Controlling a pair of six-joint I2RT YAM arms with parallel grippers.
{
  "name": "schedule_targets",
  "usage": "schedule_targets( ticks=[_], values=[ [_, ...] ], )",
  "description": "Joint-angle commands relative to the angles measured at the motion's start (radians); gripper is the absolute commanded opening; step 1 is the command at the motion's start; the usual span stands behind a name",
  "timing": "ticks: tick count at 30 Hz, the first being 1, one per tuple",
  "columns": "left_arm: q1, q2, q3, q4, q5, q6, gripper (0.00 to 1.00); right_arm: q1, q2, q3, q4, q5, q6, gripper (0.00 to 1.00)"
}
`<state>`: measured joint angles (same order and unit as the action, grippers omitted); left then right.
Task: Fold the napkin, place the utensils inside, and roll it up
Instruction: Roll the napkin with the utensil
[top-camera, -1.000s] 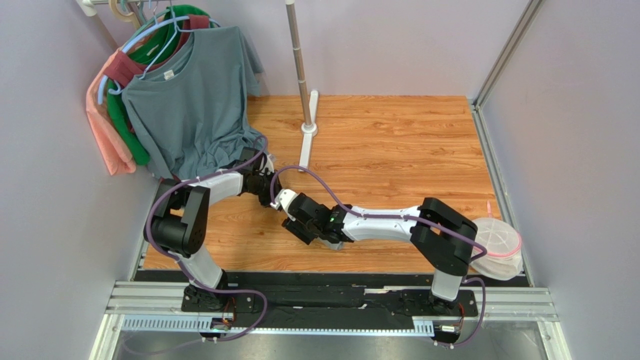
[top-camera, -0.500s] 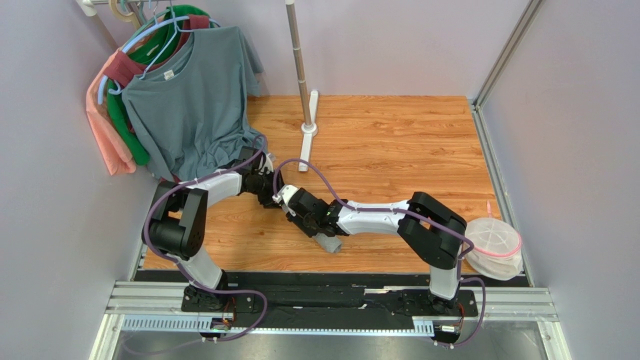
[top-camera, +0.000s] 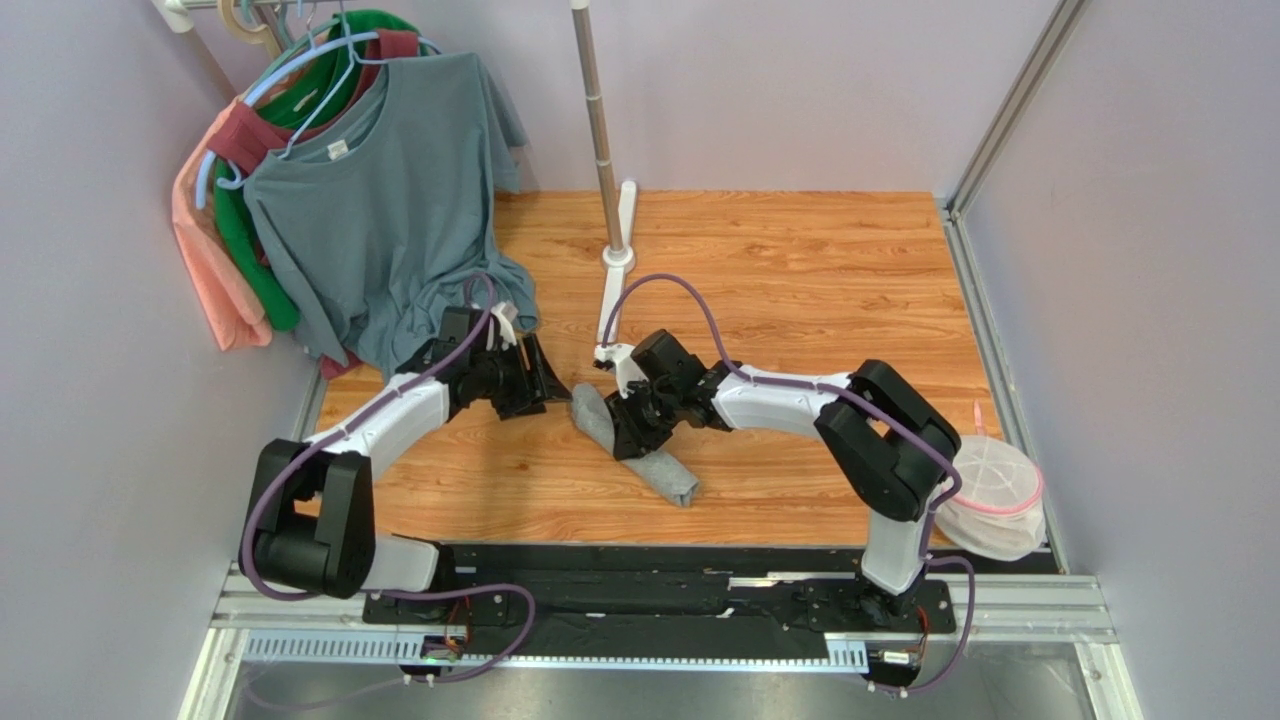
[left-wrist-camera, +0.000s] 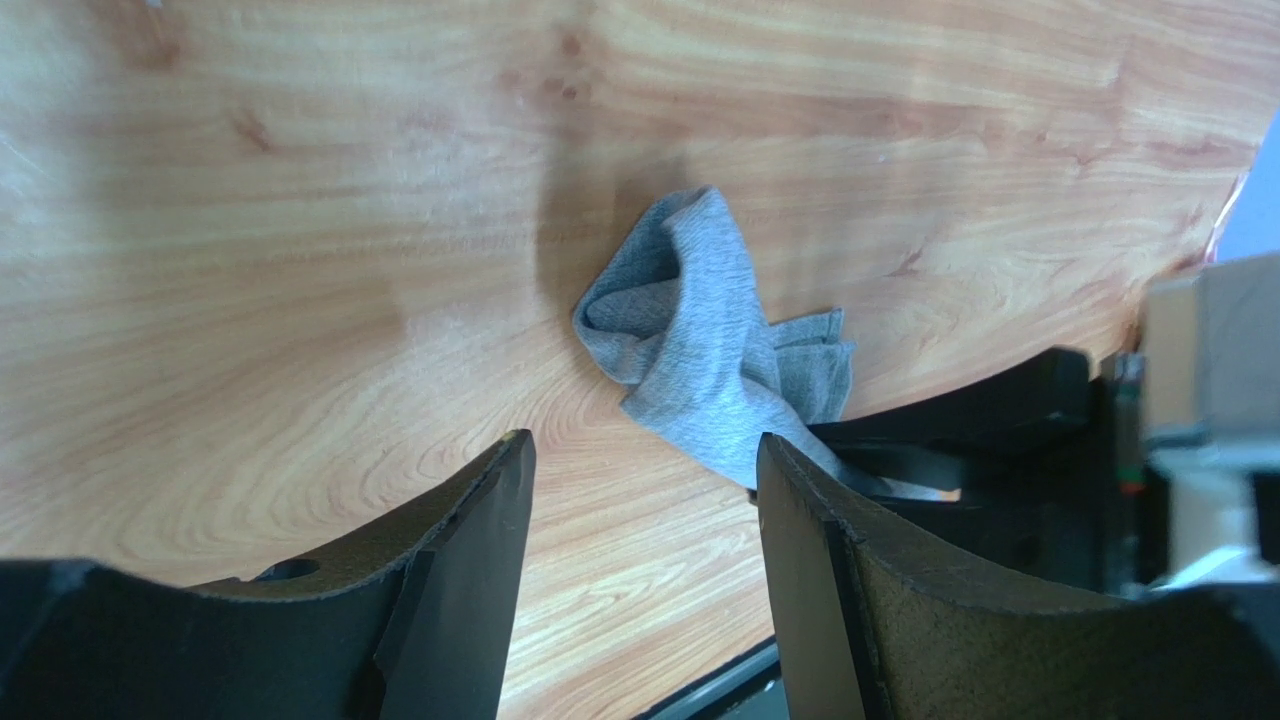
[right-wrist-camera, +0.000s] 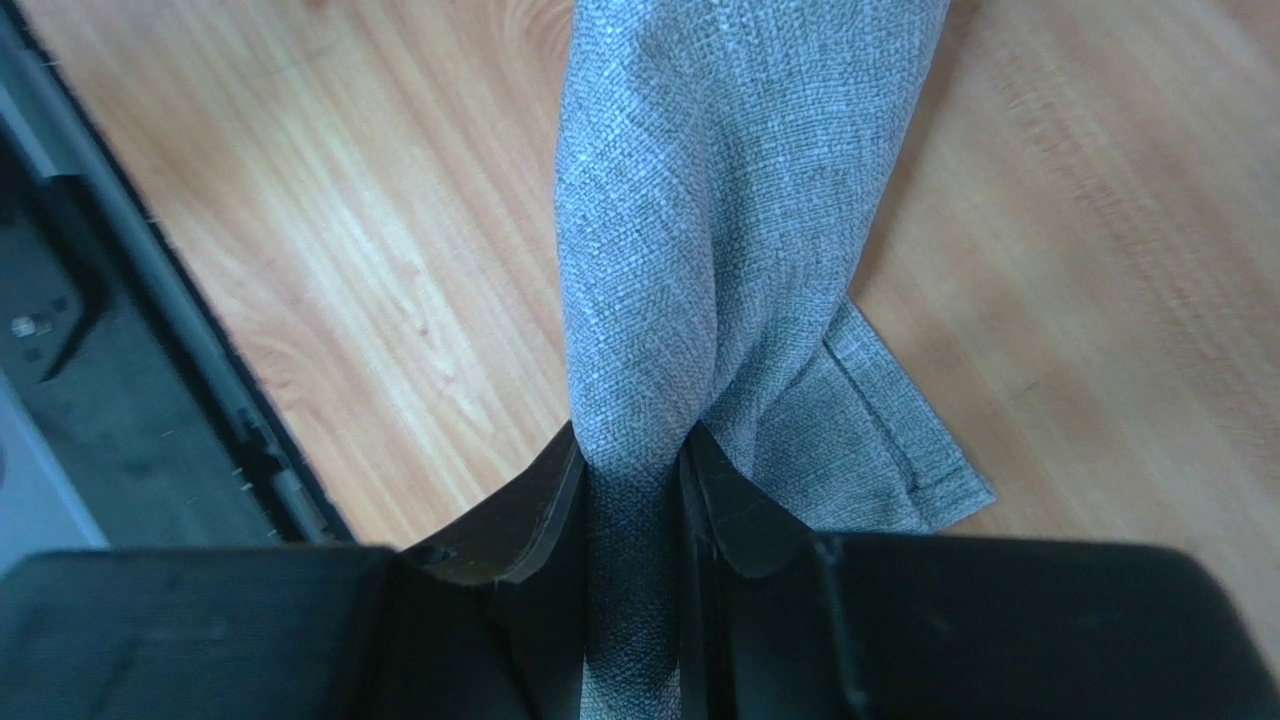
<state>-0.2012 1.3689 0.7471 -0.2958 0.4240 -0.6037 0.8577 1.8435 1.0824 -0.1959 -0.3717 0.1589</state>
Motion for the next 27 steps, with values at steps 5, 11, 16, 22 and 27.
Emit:
schedule_targets(
  ticks=[5,11,16,22,27],
  values=[
    [0.002,-0.021,-0.121,0.194,0.059,-0.076,0.64,-0.054,0.068,0.024,0.064,-0.300,0.076,0.19],
    [0.002,0.028,-0.137,0.251,0.097,-0.091,0.64,-0.085,0.111,0.028,0.125,-0.363,0.119,0.18],
    [-0.001,0.065,-0.159,0.290,0.117,-0.117,0.64,-0.106,0.135,0.033,0.171,-0.391,0.152,0.18],
    [-0.016,0.114,-0.176,0.372,0.145,-0.145,0.63,-0.124,0.163,0.030,0.228,-0.420,0.192,0.18],
    [-0.050,0.144,-0.173,0.376,0.130,-0.153,0.37,-0.140,0.169,0.022,0.242,-0.417,0.199,0.18]
  ],
)
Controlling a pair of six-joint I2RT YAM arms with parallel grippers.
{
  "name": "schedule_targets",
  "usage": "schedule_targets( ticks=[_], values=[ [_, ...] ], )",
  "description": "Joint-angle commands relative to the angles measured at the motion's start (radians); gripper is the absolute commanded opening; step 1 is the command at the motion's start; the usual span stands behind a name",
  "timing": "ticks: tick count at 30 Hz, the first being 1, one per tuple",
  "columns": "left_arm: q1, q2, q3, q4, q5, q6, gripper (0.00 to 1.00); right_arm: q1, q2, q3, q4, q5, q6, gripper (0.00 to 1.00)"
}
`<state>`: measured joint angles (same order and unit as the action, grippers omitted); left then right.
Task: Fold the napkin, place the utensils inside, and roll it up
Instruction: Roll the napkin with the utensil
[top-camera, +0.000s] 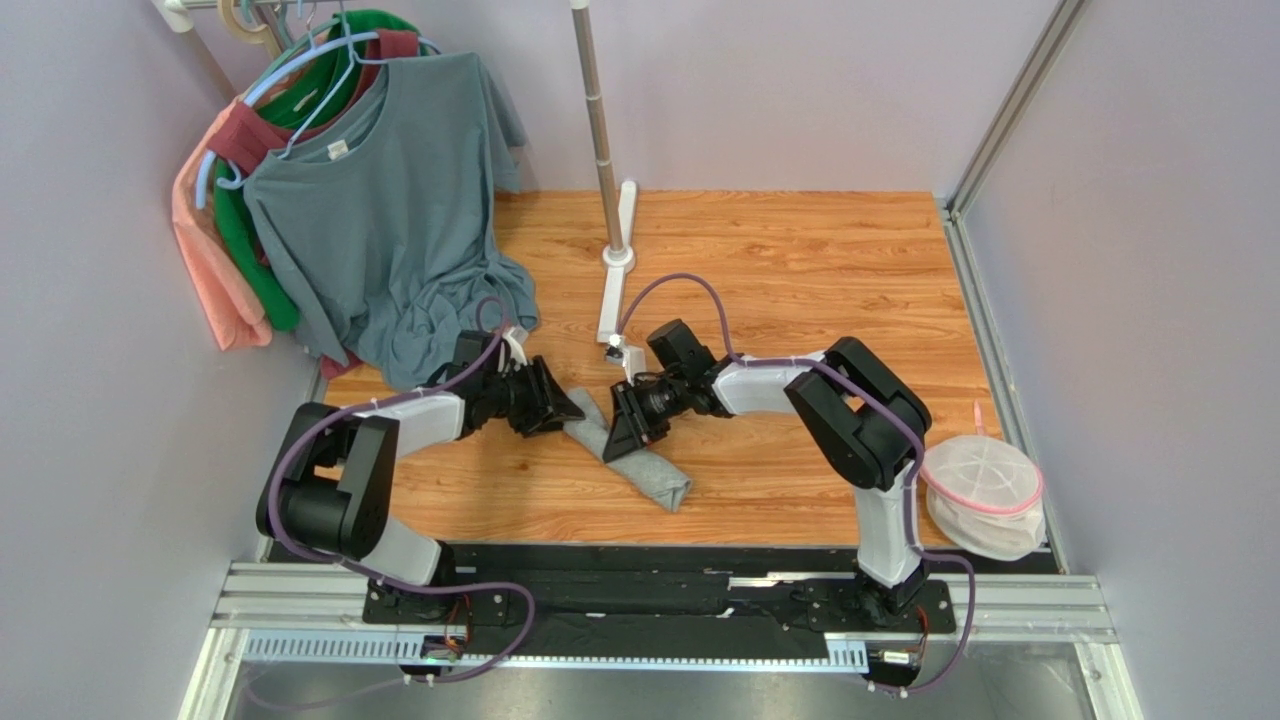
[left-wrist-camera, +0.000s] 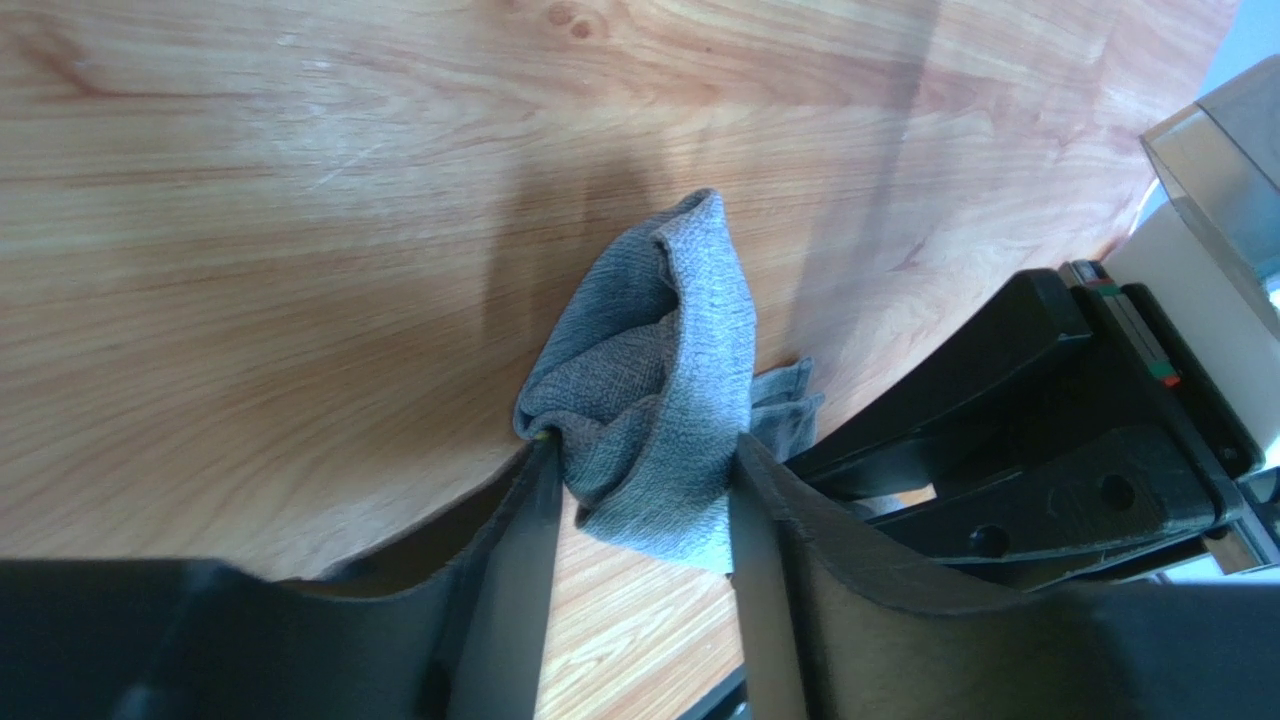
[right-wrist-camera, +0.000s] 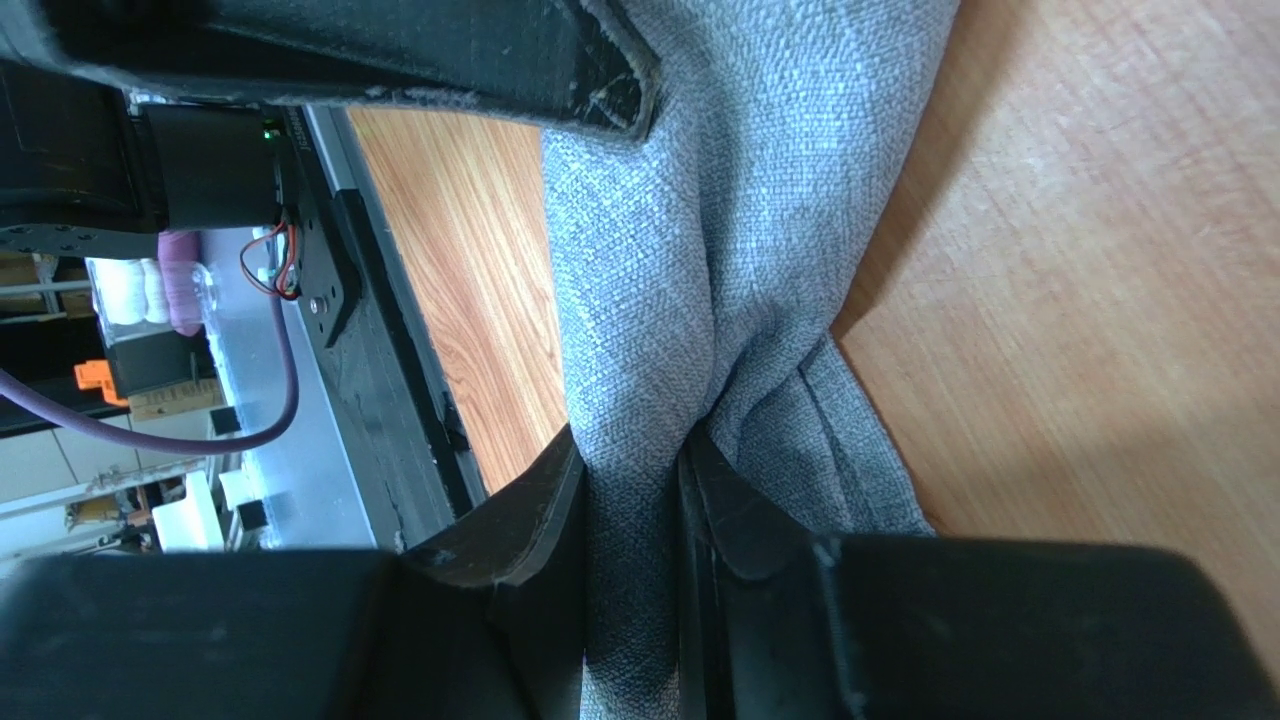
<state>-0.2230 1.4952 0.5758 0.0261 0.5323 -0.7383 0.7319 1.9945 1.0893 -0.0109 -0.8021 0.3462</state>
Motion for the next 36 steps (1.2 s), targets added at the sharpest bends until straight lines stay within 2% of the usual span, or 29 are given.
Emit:
schedule_targets(
  ticks=[1,2,3,6,7,10,15,16,17,20,22,23,32,36],
  values=[
    [-0.027,0.023,0.004,0.052,0.021,-0.019,0.31,-0.012,0.013,0.018,0.049,0.020,0.004,0.19],
    [-0.027,0.031,0.010,0.045,0.021,-0.018,0.25,-0.014,0.007,0.020,0.040,0.032,-0.004,0.21],
    [-0.027,0.036,0.016,0.037,0.018,-0.015,0.13,-0.014,0.001,0.023,0.016,0.041,-0.010,0.22],
    [-0.027,0.045,0.051,-0.005,0.015,0.002,0.00,-0.014,-0.039,0.046,-0.079,0.087,-0.058,0.40],
    [-0.027,0.048,0.077,-0.049,0.014,0.011,0.00,-0.012,-0.068,0.052,-0.099,0.105,-0.078,0.48],
    [-0.027,0.065,0.139,-0.136,0.011,0.056,0.00,-0.005,-0.117,0.086,-0.191,0.193,-0.119,0.55],
    [-0.027,0.115,0.222,-0.268,0.023,0.131,0.00,0.062,-0.227,0.132,-0.288,0.437,-0.210,0.57],
    [-0.027,0.120,0.232,-0.275,0.023,0.135,0.00,0.082,-0.243,0.129,-0.287,0.489,-0.223,0.57],
    [-0.027,0.129,0.239,-0.285,0.024,0.142,0.00,0.108,-0.261,0.118,-0.279,0.608,-0.255,0.57],
    [-0.029,0.140,0.252,-0.304,0.029,0.143,0.00,0.205,-0.313,0.066,-0.218,0.766,-0.303,0.57],
    [-0.027,0.145,0.263,-0.319,0.028,0.145,0.00,0.262,-0.321,0.041,-0.183,0.800,-0.329,0.58],
    [-0.027,0.148,0.266,-0.324,0.029,0.146,0.00,0.279,-0.321,0.035,-0.175,0.876,-0.337,0.58],
    [-0.027,0.163,0.302,-0.364,0.028,0.154,0.00,0.400,-0.272,-0.015,-0.101,1.041,-0.411,0.57],
    [-0.027,0.162,0.312,-0.376,0.026,0.157,0.00,0.425,-0.249,-0.032,-0.087,1.046,-0.418,0.56]
  ],
)
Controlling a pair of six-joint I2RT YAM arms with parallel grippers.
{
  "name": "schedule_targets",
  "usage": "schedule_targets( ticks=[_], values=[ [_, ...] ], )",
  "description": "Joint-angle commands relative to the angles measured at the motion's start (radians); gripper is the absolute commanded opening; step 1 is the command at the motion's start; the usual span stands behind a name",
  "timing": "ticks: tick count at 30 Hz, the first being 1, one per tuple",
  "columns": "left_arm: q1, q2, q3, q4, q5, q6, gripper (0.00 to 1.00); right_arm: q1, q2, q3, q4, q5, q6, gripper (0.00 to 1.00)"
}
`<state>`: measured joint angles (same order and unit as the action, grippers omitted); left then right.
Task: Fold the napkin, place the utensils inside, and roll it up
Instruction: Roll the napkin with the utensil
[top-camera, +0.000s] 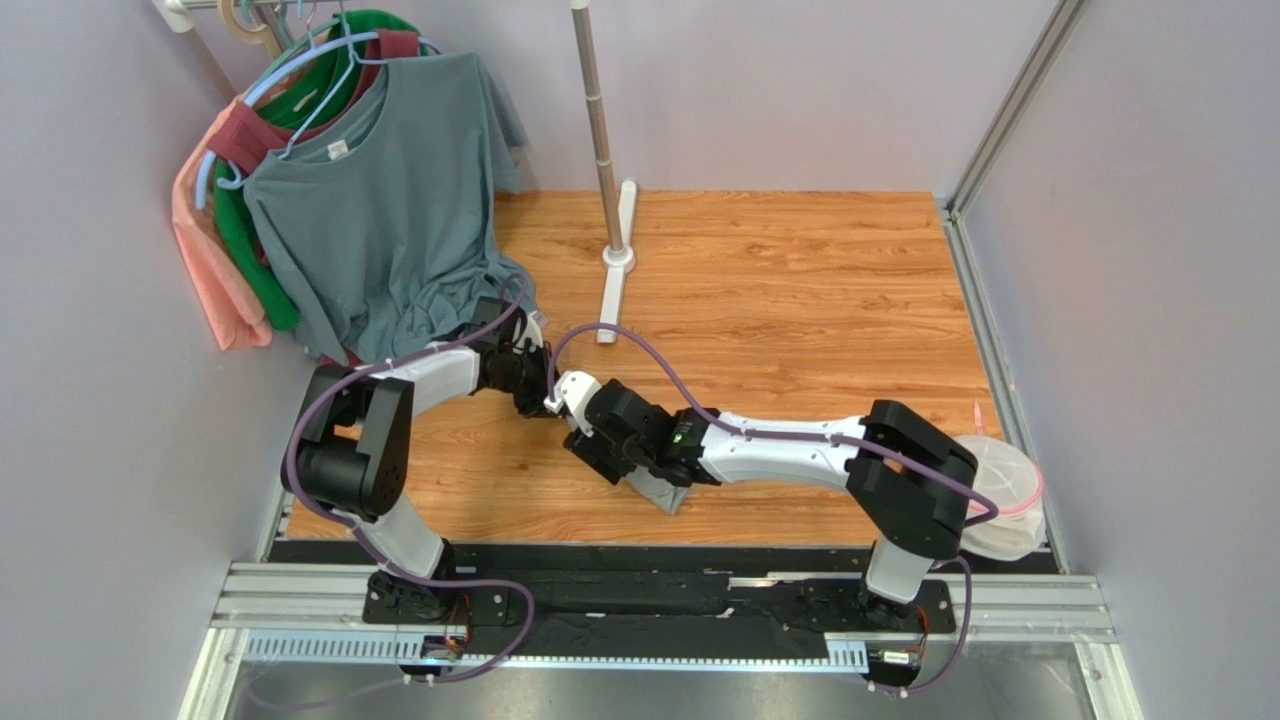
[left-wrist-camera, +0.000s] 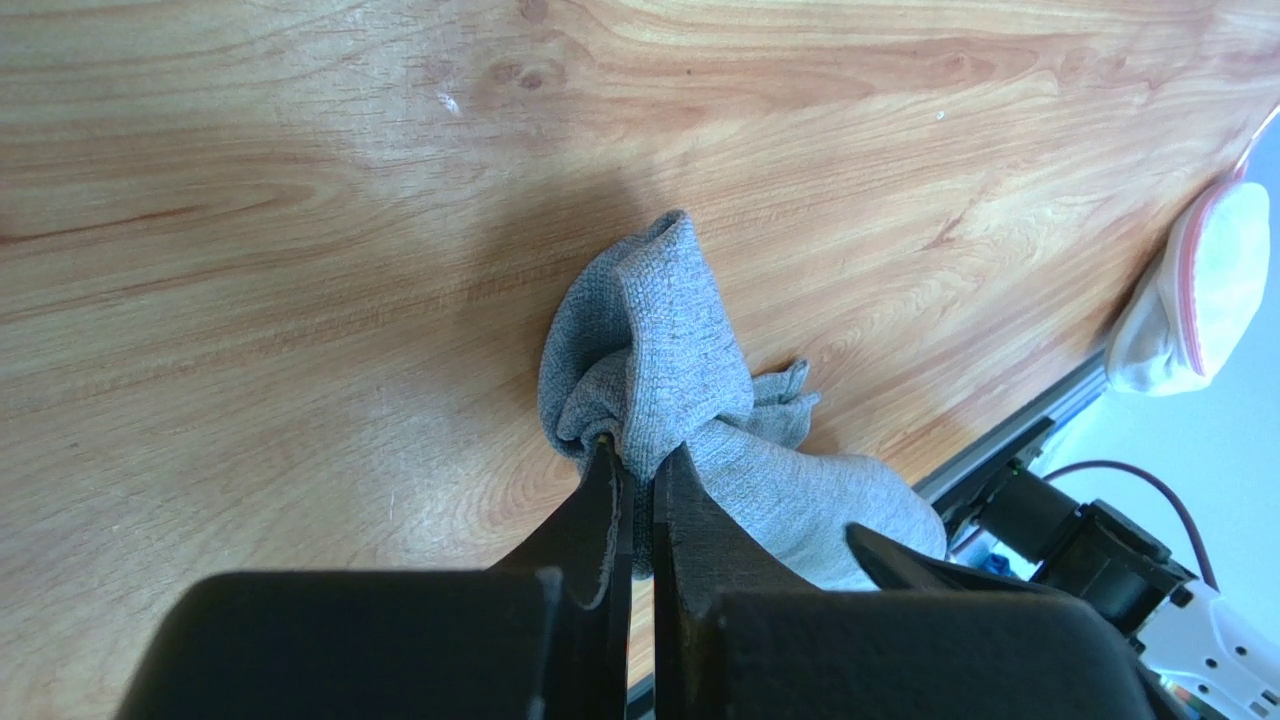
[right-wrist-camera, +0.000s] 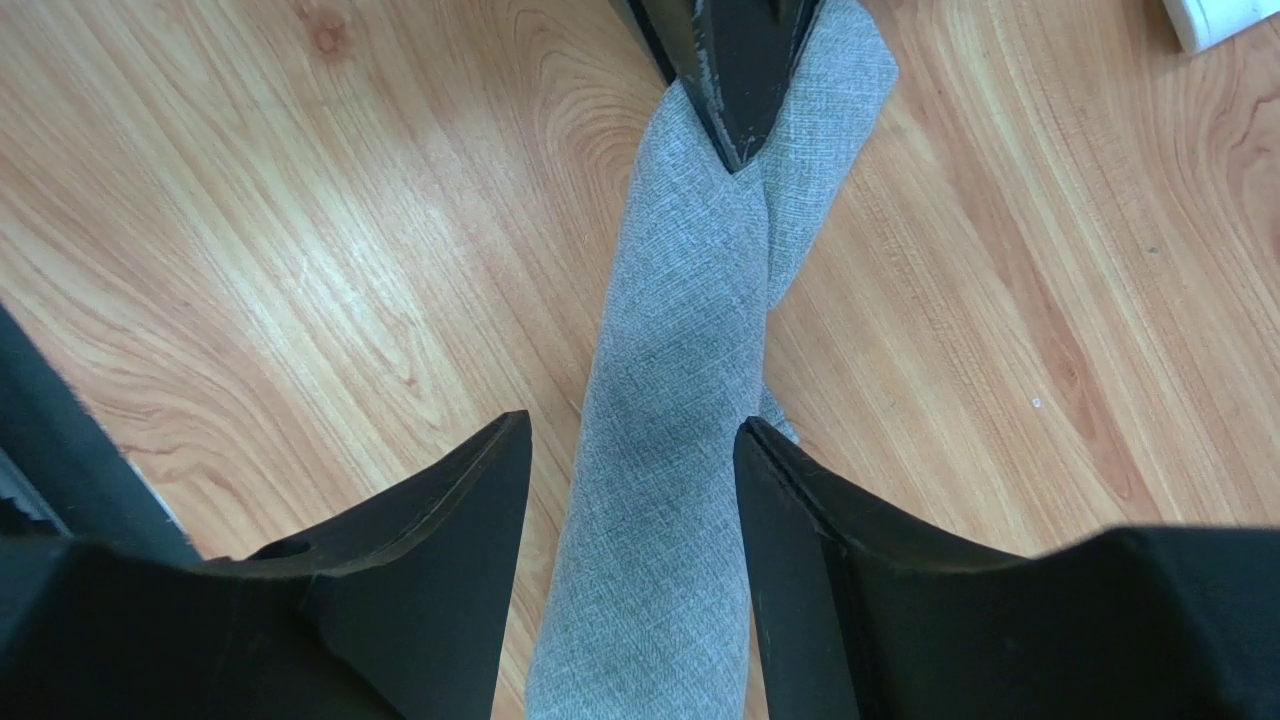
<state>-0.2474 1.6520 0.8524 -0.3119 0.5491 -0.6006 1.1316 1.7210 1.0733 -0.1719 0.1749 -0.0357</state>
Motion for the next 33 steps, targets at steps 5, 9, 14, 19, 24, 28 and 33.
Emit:
schedule_targets(
  ticks=[5,9,14,19,24,28,33],
  values=[
    [-0.003,0.009,0.042,-0.046,0.009,0.024,0.00,0.039,0.052,-0.026,0.083,0.077,-0.033,0.54],
    [-0.003,0.012,0.042,-0.046,0.012,0.024,0.00,0.040,0.090,-0.023,0.080,0.115,-0.024,0.53],
    [-0.003,0.014,0.045,-0.046,0.020,0.025,0.00,0.042,0.141,-0.019,0.072,0.165,-0.012,0.52],
    [-0.003,0.011,0.054,-0.050,0.026,0.027,0.00,0.039,0.180,-0.016,0.054,0.199,0.019,0.52],
    [-0.003,-0.003,0.057,-0.038,0.041,0.030,0.01,0.020,0.200,-0.019,0.019,0.193,0.062,0.48],
    [0.002,-0.049,0.063,-0.036,0.032,0.021,0.40,-0.006,0.186,-0.047,0.009,0.134,0.095,0.31],
    [0.034,-0.122,0.083,-0.075,-0.041,0.013,0.74,-0.072,0.118,-0.084,0.008,-0.036,0.140,0.21]
  ],
)
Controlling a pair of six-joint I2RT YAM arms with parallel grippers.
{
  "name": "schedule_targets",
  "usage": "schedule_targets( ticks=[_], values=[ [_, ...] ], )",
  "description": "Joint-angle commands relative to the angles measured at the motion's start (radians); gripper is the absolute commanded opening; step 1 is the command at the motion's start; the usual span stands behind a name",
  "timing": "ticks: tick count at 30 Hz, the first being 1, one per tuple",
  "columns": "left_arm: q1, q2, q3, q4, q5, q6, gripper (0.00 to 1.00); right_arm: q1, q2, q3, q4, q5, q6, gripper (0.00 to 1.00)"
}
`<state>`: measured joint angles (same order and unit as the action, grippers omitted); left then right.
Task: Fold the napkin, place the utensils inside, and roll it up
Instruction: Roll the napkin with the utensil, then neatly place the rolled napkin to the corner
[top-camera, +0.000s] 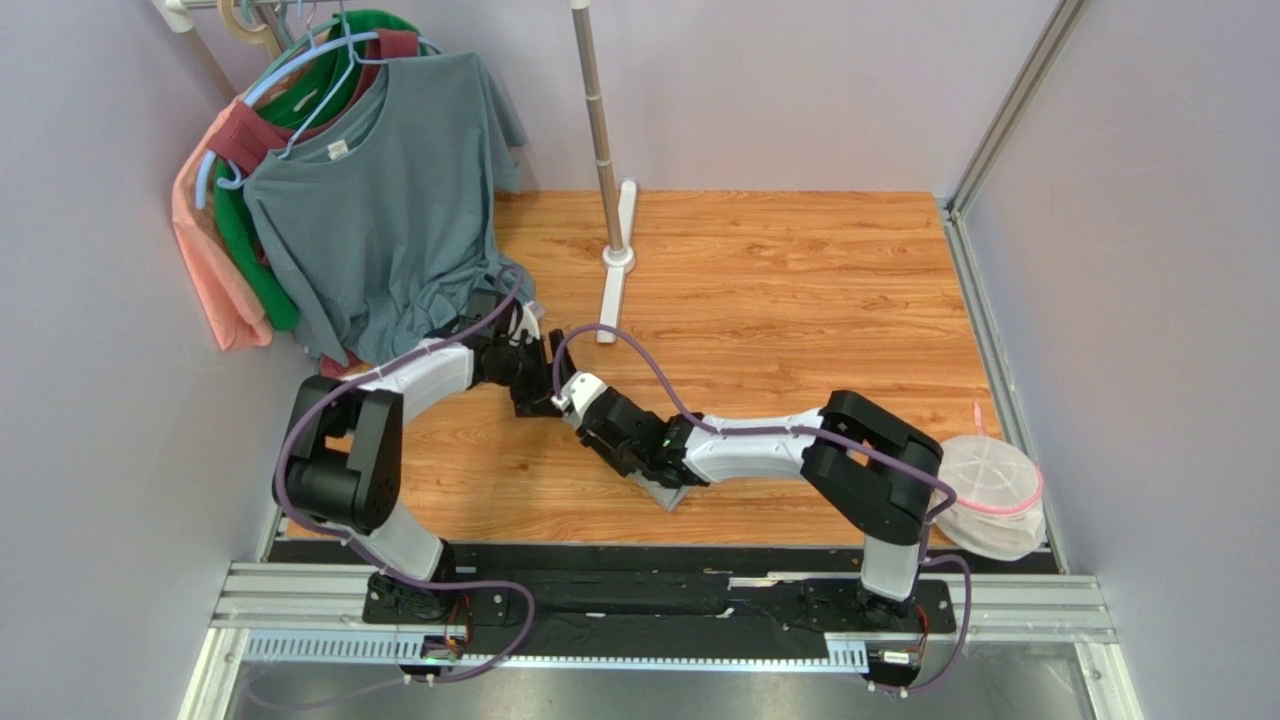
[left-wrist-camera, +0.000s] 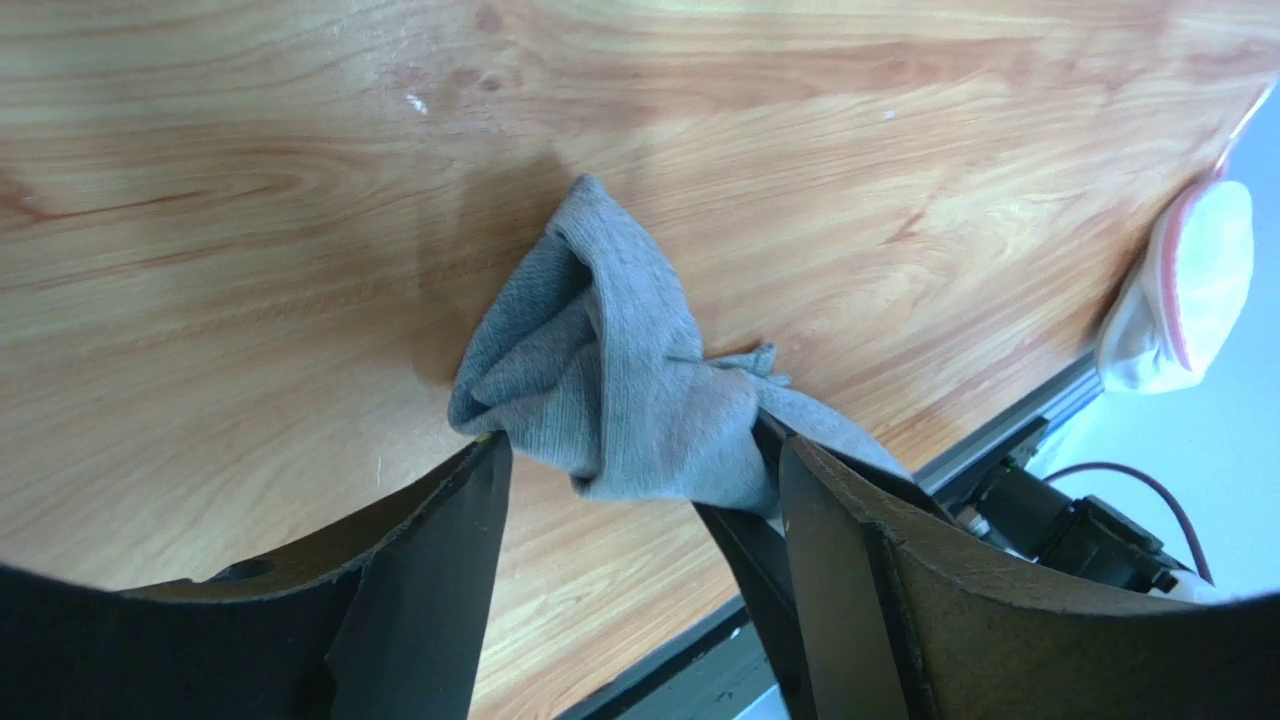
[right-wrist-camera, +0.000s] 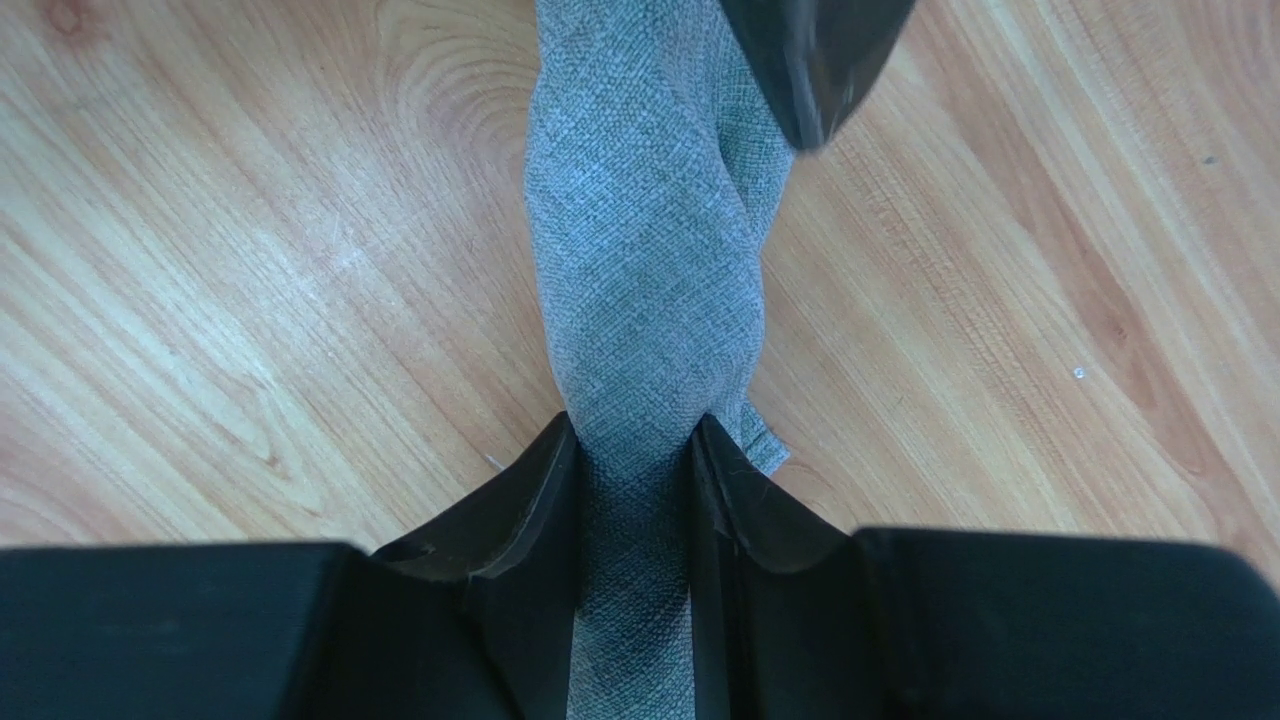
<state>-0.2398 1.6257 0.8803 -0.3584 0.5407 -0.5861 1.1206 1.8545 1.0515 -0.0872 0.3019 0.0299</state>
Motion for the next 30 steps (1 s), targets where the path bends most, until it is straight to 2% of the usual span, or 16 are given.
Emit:
schedule_targets(
  ticks=[1,5,10,16,22,30],
  values=[
    [0.043,-0.115,0.057,-0.036,-0.053,0.002,0.75,-0.074,-0.027,-0.065,-0.077,-0.203,0.080,0.21],
    [0.091,-0.138,0.046,-0.057,-0.074,0.012,0.76,-0.160,-0.058,-0.073,-0.072,-0.419,0.110,0.20],
    [0.119,-0.176,0.014,-0.037,-0.042,0.009,0.76,-0.248,-0.057,-0.079,-0.039,-0.604,0.156,0.19],
    [0.117,-0.236,-0.078,0.100,0.045,-0.015,0.76,-0.298,-0.028,-0.074,-0.014,-0.713,0.174,0.19],
    [0.108,-0.237,-0.153,0.197,0.061,-0.041,0.76,-0.354,0.023,-0.067,0.044,-0.832,0.220,0.18],
    [0.070,-0.202,-0.158,0.265,0.074,-0.084,0.76,-0.452,0.003,-0.093,0.056,-0.845,0.248,0.16]
  ],
)
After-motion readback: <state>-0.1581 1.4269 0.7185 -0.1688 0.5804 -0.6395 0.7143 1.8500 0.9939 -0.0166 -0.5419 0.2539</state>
